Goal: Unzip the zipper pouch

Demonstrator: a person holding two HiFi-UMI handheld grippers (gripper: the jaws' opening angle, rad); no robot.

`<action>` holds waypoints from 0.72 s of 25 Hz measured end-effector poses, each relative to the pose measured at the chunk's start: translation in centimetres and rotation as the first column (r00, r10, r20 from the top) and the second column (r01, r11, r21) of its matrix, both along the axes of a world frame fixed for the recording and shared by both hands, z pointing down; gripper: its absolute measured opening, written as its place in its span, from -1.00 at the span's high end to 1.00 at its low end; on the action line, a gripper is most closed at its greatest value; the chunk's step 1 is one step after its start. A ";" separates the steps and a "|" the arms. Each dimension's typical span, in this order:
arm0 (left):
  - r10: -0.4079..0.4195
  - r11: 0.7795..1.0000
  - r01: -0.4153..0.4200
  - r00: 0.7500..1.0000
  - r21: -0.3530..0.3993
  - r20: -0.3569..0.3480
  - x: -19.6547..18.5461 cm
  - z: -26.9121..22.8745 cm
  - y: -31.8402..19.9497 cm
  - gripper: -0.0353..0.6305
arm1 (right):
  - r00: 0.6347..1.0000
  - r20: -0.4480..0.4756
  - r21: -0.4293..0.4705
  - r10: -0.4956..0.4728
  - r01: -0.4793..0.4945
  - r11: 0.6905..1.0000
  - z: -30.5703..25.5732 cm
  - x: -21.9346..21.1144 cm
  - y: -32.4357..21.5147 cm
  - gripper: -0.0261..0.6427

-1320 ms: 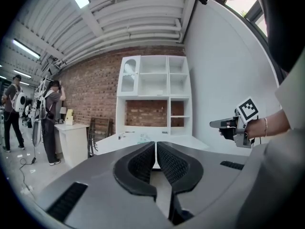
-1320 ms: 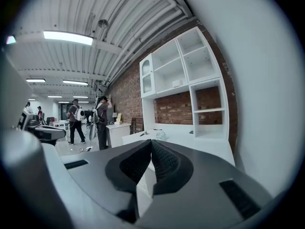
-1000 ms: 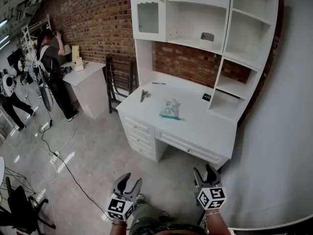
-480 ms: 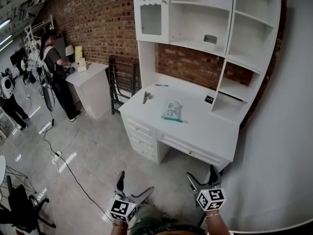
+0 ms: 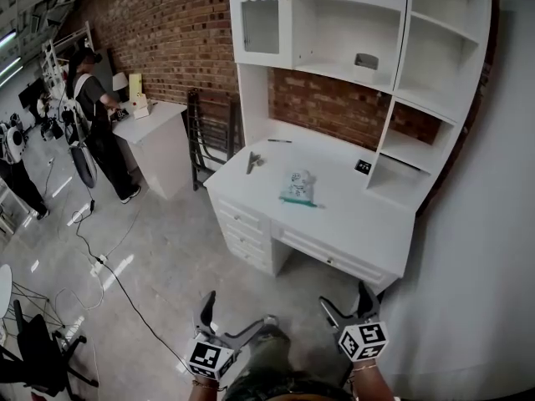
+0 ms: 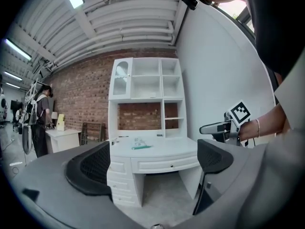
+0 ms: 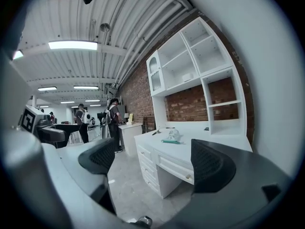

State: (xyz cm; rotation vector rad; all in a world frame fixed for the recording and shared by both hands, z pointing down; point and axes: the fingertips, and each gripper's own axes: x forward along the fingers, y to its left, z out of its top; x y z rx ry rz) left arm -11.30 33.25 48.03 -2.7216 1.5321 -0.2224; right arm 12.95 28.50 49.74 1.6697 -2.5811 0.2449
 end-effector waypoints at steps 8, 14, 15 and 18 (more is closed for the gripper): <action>0.032 0.999 -0.032 0.999 -0.010 0.003 1.1 0.6 -4.0 -0.77 | 0.999 -0.034 0.004 0.023 -0.023 1.000 0.6 1.0 -3.2 -0.55; 0.056 0.998 -0.056 0.998 -0.030 0.011 1.2 1.3 -9.0 -0.77 | 0.999 0.004 0.010 0.041 -0.041 0.999 0.5 1.3 -7.7 -0.56; 0.066 0.997 -0.066 0.998 -0.042 0.013 1.3 1.5 -9.8 -0.77 | 0.999 0.021 0.003 0.040 -0.040 0.999 0.5 1.2 -8.6 -0.60; 0.095 0.994 -0.094 0.995 -0.057 0.024 1.6 1.7 -12.6 -0.77 | 0.999 0.018 0.003 0.041 -0.042 0.999 0.3 1.0 -11.4 -0.67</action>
